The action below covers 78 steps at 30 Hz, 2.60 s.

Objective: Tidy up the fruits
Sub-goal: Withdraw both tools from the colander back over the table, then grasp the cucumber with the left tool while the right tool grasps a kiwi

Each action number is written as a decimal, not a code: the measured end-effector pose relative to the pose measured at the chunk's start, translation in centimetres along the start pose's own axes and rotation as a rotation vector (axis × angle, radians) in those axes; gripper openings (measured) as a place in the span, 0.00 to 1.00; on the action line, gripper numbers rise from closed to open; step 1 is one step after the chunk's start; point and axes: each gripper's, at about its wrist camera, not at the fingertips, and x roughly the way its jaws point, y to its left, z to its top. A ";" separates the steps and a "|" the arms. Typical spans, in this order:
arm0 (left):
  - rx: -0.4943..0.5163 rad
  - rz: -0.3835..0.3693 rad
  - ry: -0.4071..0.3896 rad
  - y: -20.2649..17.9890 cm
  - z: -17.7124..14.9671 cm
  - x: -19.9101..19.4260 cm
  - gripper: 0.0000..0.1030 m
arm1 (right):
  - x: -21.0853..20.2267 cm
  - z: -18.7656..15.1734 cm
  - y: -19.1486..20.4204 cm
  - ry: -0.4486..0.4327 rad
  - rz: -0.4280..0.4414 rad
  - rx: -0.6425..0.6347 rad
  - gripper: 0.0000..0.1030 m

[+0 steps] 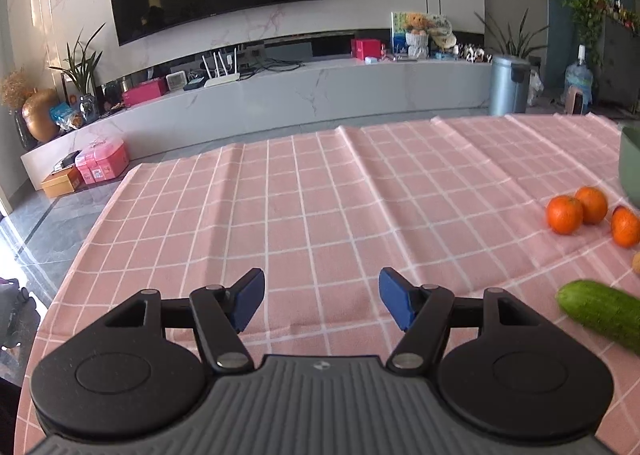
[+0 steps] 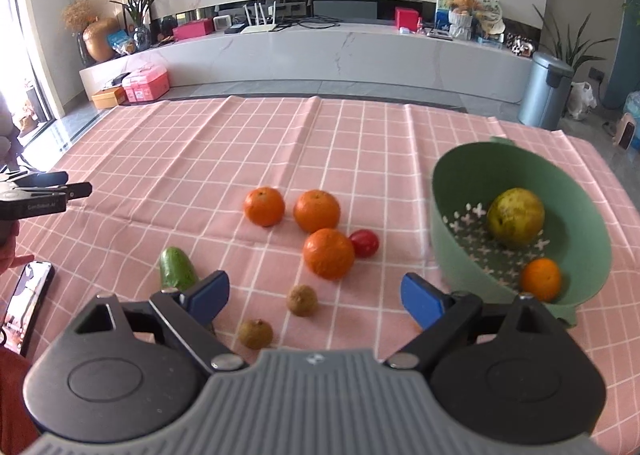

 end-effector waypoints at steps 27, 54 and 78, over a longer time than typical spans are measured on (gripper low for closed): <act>-0.054 -0.002 0.043 -0.8 0.3 0.2 0.75 | 3.0 -1.0 -0.8 0.060 0.004 0.031 0.86; -0.337 -0.074 0.494 -15.7 3.0 -1.1 0.75 | 8.3 -1.1 -1.4 0.133 0.094 0.122 0.42; -0.538 0.087 0.492 -16.9 1.8 -2.3 0.88 | 6.0 -1.9 -3.5 0.079 0.131 0.139 0.21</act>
